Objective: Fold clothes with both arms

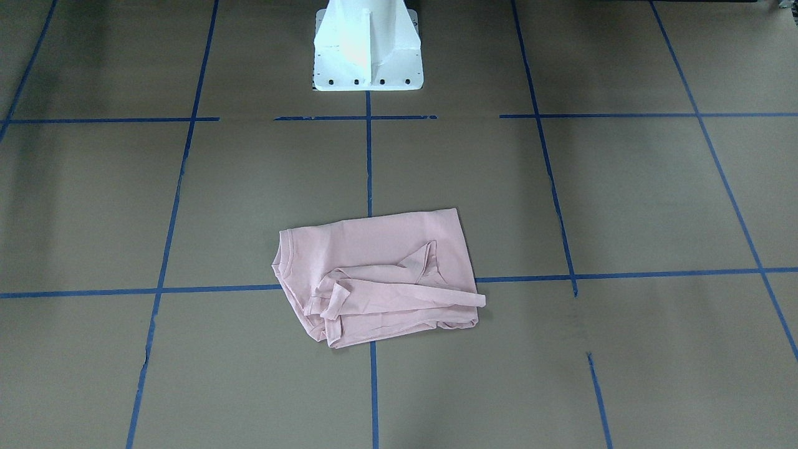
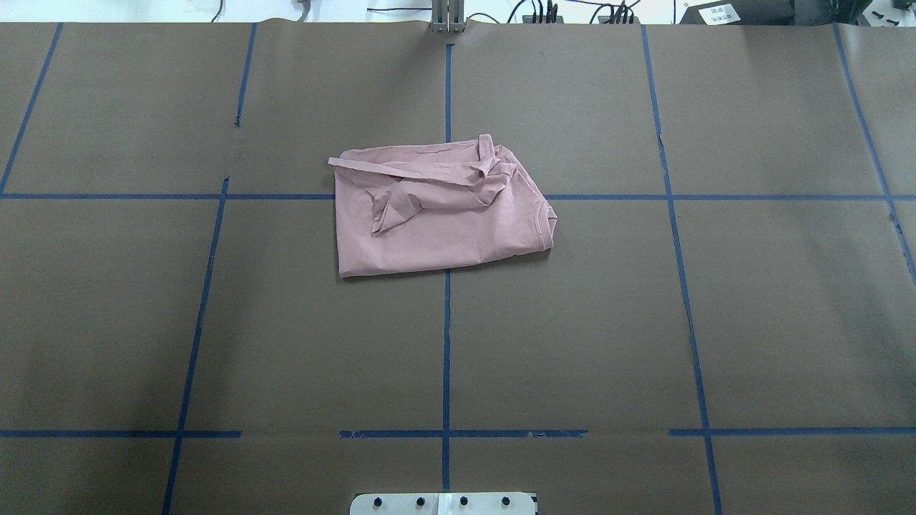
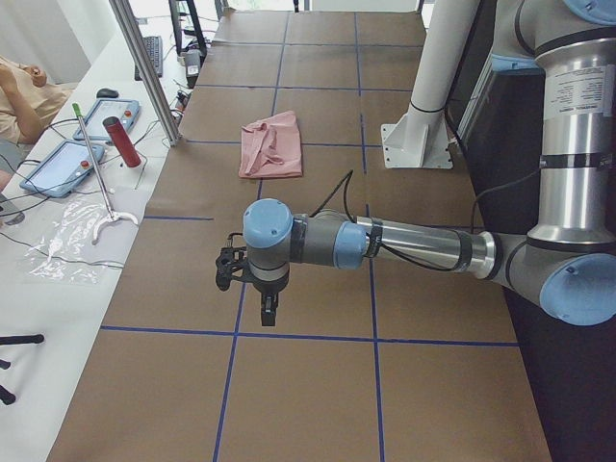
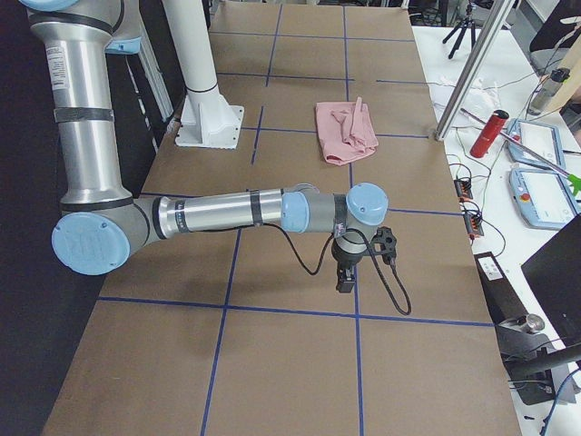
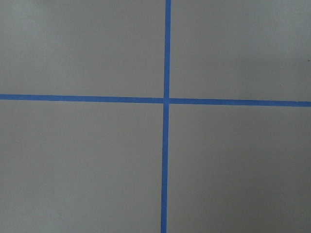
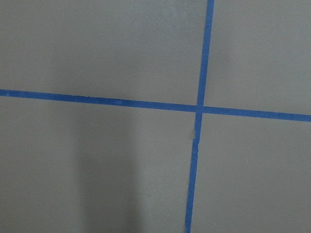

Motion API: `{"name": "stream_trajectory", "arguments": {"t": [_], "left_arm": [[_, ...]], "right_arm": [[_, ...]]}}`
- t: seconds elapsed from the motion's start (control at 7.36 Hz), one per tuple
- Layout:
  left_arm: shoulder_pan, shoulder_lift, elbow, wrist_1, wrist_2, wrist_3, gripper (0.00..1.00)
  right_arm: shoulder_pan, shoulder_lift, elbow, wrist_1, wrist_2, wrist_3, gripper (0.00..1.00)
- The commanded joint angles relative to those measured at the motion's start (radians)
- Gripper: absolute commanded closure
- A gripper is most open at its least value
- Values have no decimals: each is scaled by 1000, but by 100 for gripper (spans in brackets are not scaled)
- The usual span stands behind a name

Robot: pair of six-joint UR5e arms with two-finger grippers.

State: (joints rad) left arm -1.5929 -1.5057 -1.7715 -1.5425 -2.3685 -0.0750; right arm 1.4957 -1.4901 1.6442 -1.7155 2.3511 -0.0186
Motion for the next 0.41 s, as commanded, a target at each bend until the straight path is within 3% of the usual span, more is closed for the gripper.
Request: {"name": "stream_trajectory", "arguments": {"t": [0.0, 0.27], "left_arm": [[7, -2, -5, -1, 0, 1, 0], [7, -2, -12, 2, -9, 0, 0]], "right_arm": [[0, 4, 9, 1, 4, -1, 0], [0, 2, 14, 1, 17, -1, 0]]}}
